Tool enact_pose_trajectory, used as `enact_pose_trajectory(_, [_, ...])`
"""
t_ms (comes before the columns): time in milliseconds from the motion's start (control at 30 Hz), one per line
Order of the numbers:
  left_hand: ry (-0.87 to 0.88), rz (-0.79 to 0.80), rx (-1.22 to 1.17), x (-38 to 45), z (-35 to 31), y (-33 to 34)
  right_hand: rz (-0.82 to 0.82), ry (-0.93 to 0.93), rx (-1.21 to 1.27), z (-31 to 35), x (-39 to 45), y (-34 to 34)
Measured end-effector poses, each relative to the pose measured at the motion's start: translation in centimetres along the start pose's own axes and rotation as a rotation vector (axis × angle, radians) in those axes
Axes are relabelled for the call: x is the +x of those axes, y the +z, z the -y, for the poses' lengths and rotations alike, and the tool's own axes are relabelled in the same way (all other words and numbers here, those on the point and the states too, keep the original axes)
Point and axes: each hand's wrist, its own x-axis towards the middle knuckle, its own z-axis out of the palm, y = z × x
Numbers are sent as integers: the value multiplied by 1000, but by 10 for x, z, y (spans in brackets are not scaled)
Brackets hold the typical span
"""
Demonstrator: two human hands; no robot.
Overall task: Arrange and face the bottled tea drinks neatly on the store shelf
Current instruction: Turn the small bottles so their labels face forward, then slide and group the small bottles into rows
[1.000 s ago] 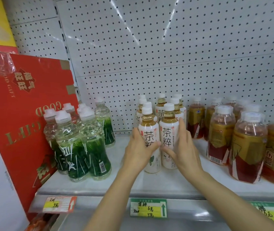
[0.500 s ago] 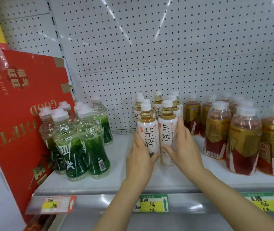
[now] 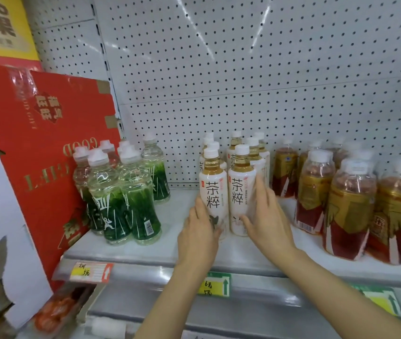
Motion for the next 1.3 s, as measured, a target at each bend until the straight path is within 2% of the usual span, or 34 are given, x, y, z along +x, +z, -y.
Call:
enact_pose_trajectory(100, [-25, -70, 25, -27, 2, -1, -173, -177, -49, 2, -9, -2])
enact_pose_trajectory(200, [-95, -165, 37, -52, 12, -9, -285, -369, 60, 20, -22, 2])
enact_pose_trajectory(267, [-160, -258, 59, -62, 28, -20, -220, -419, 152, 39, -33, 11])
enact_pose_trajectory(367, [-233, -382, 102, -61, 63, -49, -73, -400, 247, 73, -43, 31])
enact_pose_trajectory(467, [-326, -420, 60, -43, 94, -83, 97, -331, 330, 110, -27, 47])
enact_pose_trajectory(567, [-378, -393, -41, -18, 121, -102, 179, -231, 383, 143, -2, 73])
enact_pose_trajectory(667, [-403, -300, -180, 7, 146, -105, 189, -118, 443, 168, 15, 100])
enact_pose_trajectory(800, [-373, -231, -280, 25, 168, -99, 110, 0, 515, 184, 21, 123])
enact_pose_trajectory(933, [-370, -190, -285, 32, 177, -100, 74, 72, 558, 188, 19, 130])
enact_pose_trajectory(1133, [-307, -134, -417, 19, 165, -110, 6, 129, 678, 183, 1, 97])
enact_pose_trajectory(1300, [-195, -50, -504, 4, 119, -111, -70, 142, 634, 153, -26, 47])
